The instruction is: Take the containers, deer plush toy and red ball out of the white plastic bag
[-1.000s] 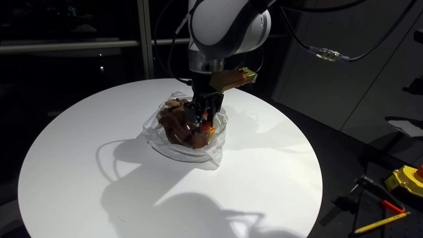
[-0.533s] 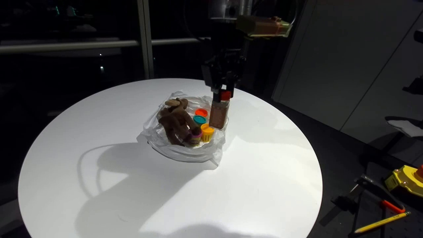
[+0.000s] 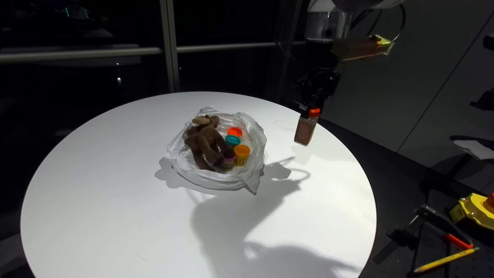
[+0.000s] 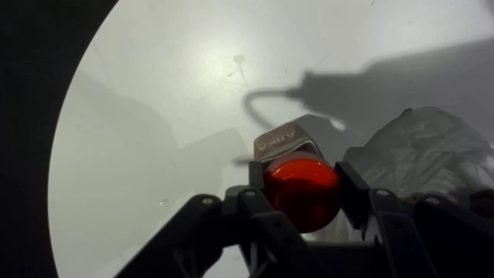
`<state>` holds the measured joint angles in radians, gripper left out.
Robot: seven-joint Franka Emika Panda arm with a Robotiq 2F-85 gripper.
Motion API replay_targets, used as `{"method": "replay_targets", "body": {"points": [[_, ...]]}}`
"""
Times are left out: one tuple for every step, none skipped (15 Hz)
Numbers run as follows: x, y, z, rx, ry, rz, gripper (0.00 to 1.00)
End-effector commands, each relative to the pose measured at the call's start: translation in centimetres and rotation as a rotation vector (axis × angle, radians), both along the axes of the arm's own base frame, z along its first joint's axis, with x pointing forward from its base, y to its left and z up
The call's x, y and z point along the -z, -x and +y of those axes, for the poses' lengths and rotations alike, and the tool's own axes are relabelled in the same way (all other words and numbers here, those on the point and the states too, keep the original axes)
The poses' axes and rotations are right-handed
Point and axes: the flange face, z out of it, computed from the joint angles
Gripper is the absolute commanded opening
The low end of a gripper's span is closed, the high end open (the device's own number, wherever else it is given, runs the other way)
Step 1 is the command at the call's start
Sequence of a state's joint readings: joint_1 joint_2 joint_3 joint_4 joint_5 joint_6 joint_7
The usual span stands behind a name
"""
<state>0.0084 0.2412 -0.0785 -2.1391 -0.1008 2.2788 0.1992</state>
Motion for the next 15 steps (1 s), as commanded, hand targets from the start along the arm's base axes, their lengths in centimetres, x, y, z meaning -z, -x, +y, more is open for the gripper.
{"method": "replay_targets", "body": {"points": [[3.2,0.3,-2.8,0.069,0.048,-0.024,0.24],[4.3,0.4,-3.6,0.082,0.052,-0.019,0.24],[4.9,0.3,-3.5,0.090,0.041,-0.027,0.24],[5.6,0.2,-3.8,0.099,0.038,-0.032,0.24],[5.9,0.0,-3.9,0.111,0.025,-0.044,0.24],[6.5,-0.1,-4.3,0.128,0.026,-0.061,0.24],[6.9,-0.1,-4.4,0.150,0.004,-0.063,0.24],[7.3,-0.1,-4.6,0.170,-0.012,-0.066,0.24],[7.8,-0.1,-4.9,0.190,-0.028,-0.060,0.24],[8.3,-0.1,-5.2,0.211,-0.041,-0.054,0.24],[8.6,0.1,-5.2,0.228,-0.057,-0.043,0.24],[8.9,0.1,-5.4,0.242,-0.063,-0.039,0.24],[9.2,0.2,-5.6,0.255,-0.070,-0.032,0.24],[9.5,0.2,-5.8,0.269,-0.084,-0.027,0.24],[9.8,0.3,-5.9,0.284,-0.095,-0.023,0.24]]}}
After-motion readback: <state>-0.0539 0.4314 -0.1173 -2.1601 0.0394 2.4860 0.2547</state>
